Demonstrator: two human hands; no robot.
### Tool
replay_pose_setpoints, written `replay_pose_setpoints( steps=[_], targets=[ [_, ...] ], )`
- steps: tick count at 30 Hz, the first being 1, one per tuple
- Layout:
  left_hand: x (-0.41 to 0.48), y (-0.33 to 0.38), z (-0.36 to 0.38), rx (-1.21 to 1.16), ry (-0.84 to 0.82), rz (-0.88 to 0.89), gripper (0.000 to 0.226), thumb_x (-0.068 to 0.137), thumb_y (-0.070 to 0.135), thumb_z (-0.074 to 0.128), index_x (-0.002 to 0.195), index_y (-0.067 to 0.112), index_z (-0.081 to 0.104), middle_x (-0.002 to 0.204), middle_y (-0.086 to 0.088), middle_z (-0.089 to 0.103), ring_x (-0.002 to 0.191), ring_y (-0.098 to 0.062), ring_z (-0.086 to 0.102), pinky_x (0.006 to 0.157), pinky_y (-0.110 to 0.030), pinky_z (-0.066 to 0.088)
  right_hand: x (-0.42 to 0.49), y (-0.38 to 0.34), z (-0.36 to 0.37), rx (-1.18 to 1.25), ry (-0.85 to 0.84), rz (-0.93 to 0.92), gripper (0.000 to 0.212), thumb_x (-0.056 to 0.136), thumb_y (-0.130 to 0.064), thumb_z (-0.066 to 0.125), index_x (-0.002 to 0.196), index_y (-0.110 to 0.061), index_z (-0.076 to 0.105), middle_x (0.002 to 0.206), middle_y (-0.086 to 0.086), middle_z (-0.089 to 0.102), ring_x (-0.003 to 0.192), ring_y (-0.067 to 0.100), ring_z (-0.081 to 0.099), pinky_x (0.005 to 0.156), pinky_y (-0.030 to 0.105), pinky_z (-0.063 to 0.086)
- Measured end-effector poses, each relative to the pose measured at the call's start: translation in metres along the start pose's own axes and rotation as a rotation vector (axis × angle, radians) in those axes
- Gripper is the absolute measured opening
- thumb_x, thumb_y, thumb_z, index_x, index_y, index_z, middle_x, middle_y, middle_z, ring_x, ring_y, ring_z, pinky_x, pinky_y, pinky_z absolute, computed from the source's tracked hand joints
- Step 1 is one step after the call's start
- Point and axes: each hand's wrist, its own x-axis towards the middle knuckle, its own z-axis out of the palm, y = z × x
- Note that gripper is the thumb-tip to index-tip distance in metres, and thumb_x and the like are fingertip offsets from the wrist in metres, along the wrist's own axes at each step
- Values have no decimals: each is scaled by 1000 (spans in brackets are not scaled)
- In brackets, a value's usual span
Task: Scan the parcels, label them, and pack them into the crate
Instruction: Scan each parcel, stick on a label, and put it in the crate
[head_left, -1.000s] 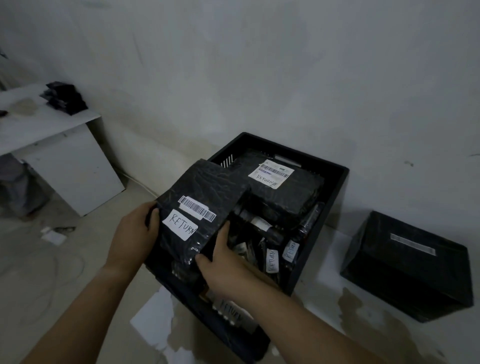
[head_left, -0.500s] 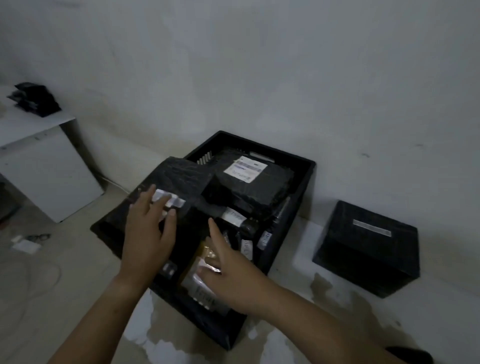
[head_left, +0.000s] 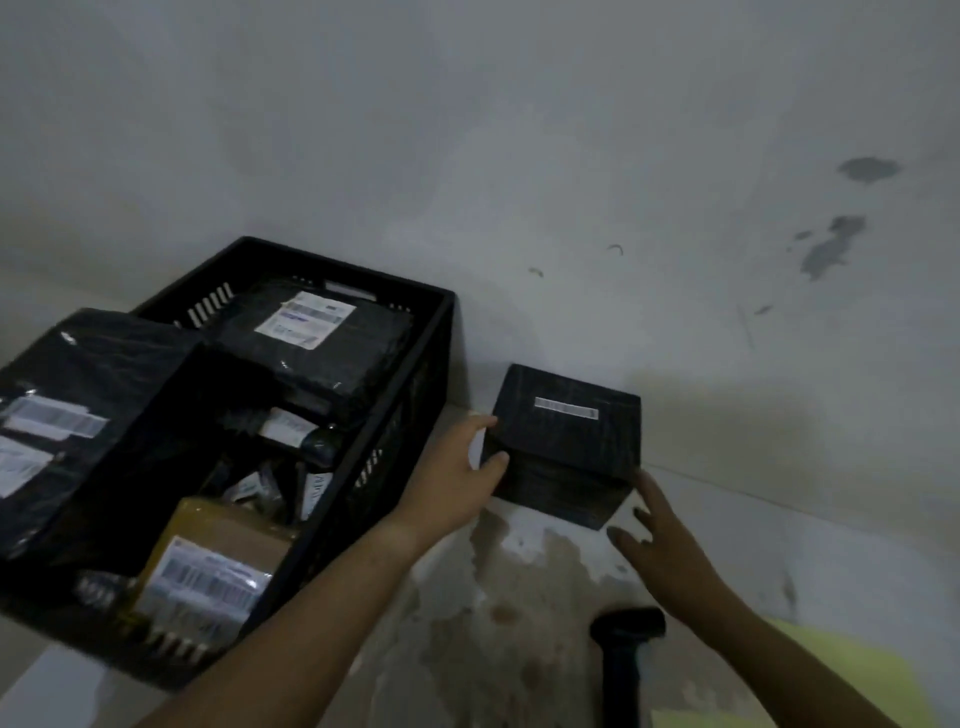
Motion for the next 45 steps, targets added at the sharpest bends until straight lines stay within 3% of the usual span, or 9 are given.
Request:
replay_pose_setpoints(
  steps=[4,7,13,17,24,30,34,39,45],
  targets=[
    [47,-18,24,-105,-2,-204,48,103,27,56,149,23,42,141,6,51,129,-12,48,101,-24,36,31,15,-13,190,32,198,88,94,-34,62,157,-27,1,164,1,13,146,26,27,107,39,36],
    [69,-28,40,-115,24,-241,29,104,18,52,131,27,45,117,14,54,119,-9,49,94,-21,36,46,20,-10,310,-8,282,91,95,-35,62,157,-27,-5,164,5,13,147,27,25,107,42,36],
    [89,-55,61,-55,-66,-316,49,103,29,55,148,21,39,134,0,58,126,-21,54,106,-38,45,64,30,7,450,-3,287,86,99,-21,57,157,-21,-6,148,1,36,134,29,39,102,38,39],
    [76,-66,63,-86,-45,-304,41,103,27,55,141,22,42,126,5,59,120,-16,55,93,-27,43,57,28,14,425,17,189,49,97,-15,58,137,-30,33,118,-7,47,95,8,49,84,26,38],
    [16,-78,38,-135,42,-320,27,103,23,57,126,29,45,116,8,62,112,-16,60,93,-30,48,6,36,34,480,-146,105,61,96,-18,62,141,-44,30,130,-31,46,116,-12,46,82,8,46],
    [-51,-94,42,-145,95,-388,37,99,28,64,126,33,40,113,13,61,110,-16,61,91,-33,48,-45,39,50,496,-137,60,57,94,-12,64,136,-41,40,125,-29,57,119,-11,51,103,32,47],
    [-90,-91,50,-172,164,-442,33,96,19,68,118,15,44,115,-8,63,99,-17,64,82,-30,46,-74,51,48,509,-167,71,68,93,-8,63,141,-46,32,131,-31,53,126,-7,48,105,28,46],
    [-129,-78,49,-105,43,-451,39,90,23,75,106,7,43,99,6,60,85,3,58,64,-13,47,-121,72,41,553,-149,116,59,95,0,58,142,-31,39,138,-13,57,126,4,54,103,38,49],
    [-136,-80,46,-24,-82,-215,95,88,13,77,156,18,11,134,18,45,109,19,49,85,5,36,-131,103,50,480,-139,291,53,95,-6,59,137,-30,37,135,-12,49,109,6,59,74,19,54]
  ],
)
